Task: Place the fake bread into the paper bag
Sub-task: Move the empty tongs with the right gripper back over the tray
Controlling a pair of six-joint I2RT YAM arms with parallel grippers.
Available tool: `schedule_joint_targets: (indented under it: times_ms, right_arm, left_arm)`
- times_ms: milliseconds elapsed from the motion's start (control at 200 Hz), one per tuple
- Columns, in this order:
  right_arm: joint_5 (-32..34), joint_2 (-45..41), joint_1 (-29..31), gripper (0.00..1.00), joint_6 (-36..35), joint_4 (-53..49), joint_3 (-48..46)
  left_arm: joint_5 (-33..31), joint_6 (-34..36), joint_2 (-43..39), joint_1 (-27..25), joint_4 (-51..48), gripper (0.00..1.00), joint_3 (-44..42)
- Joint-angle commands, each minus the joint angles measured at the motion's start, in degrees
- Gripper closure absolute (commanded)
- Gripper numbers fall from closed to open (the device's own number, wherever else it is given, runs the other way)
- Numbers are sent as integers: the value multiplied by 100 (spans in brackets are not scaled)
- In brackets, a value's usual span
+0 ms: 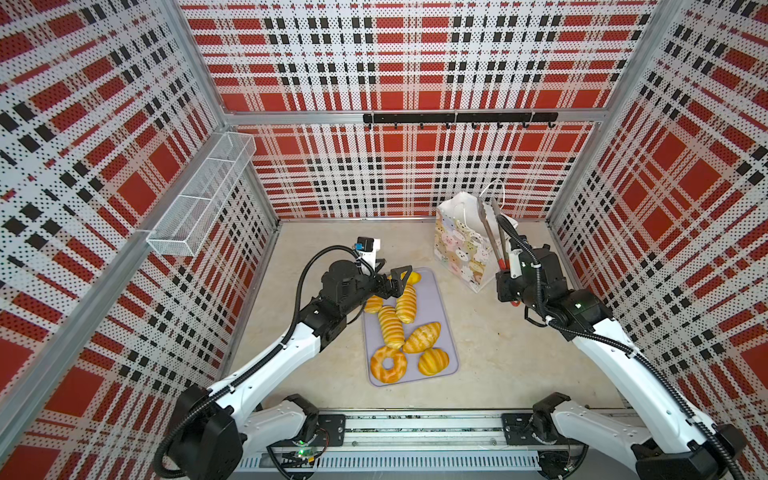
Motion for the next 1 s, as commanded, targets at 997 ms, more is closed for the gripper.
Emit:
schedule_joint_targets:
  times_ms: [997]
  right_arm:
    - [-4029, -1734, -13, 77, -490, 23, -568]
  left_arm:
    - [-1208, -621, -1827, -41, -1900, 2, -373]
